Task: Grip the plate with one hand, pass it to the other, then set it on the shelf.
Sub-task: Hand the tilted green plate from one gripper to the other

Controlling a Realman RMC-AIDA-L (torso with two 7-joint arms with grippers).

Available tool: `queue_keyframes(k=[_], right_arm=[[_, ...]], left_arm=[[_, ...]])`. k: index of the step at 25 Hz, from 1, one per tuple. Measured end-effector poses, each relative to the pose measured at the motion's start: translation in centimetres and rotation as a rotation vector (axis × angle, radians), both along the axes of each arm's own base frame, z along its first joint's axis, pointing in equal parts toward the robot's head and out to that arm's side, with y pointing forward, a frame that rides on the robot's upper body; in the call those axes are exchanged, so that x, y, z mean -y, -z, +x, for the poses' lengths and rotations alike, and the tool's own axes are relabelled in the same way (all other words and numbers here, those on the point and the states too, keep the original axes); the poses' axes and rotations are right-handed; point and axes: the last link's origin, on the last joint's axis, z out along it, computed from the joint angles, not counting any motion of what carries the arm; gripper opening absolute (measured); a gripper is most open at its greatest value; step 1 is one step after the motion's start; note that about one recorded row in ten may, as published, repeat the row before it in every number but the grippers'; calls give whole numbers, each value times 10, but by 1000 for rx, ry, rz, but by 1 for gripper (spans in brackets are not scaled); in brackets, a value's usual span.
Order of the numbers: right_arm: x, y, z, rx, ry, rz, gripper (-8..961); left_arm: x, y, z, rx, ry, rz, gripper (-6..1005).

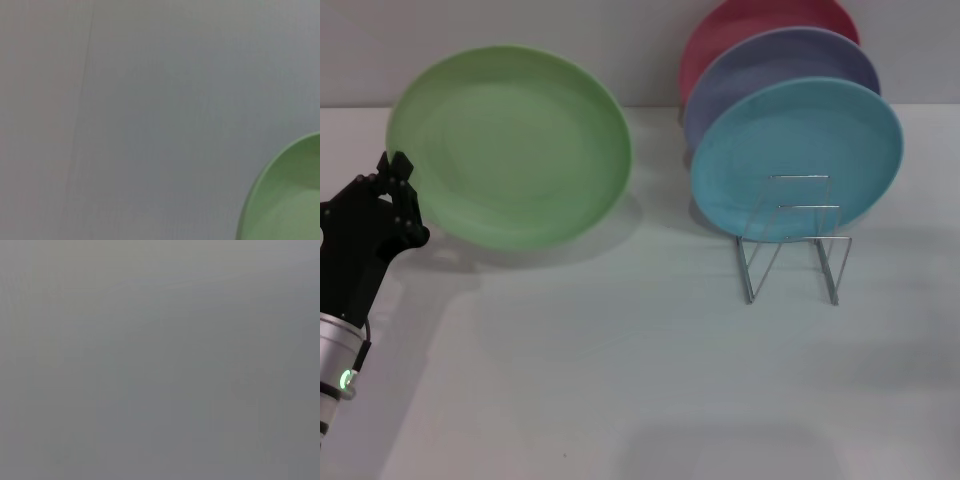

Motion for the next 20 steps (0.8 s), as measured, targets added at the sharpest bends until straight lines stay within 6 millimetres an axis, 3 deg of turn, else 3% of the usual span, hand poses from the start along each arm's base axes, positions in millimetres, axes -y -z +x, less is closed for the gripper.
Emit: queue_keyframes(k=[8, 20], right_arm=[[7, 12, -10, 62, -19, -8, 665], [31, 54, -41, 132, -88, -78, 665]], left_arm=[[3, 3, -3, -7, -14, -15, 35], [2, 12, -1, -58, -12, -43, 35]])
